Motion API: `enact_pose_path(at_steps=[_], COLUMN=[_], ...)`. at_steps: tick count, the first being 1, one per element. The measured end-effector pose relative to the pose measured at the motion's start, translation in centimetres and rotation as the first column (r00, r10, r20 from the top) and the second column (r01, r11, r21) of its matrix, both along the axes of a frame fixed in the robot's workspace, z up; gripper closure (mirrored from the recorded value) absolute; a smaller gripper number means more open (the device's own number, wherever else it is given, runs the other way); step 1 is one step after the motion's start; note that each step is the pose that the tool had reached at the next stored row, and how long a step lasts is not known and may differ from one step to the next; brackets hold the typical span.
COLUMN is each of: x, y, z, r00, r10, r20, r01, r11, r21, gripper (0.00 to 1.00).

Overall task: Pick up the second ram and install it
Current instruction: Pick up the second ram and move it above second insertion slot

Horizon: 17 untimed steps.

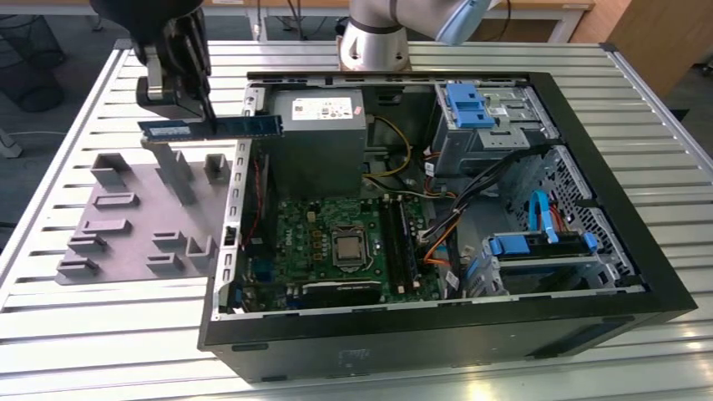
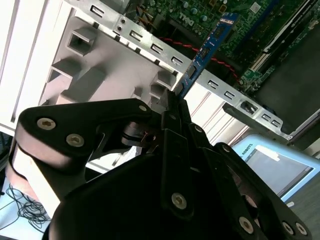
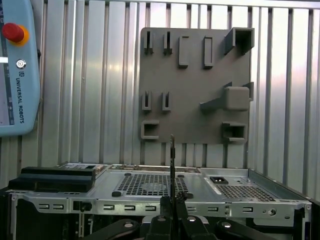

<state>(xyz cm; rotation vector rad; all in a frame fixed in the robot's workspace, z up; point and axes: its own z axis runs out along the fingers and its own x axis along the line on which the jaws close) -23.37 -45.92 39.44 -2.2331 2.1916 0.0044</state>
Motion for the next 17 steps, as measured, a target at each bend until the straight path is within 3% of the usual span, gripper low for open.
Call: enact_pose_path(at_steps=[17], x=[2.2], y=[0.0], z=[0.0], r00=[1.0], r10=[0.0], r20=[0.0], r01=[0.0], r11=[1.0], r21=[0.0], gripper=[0.86])
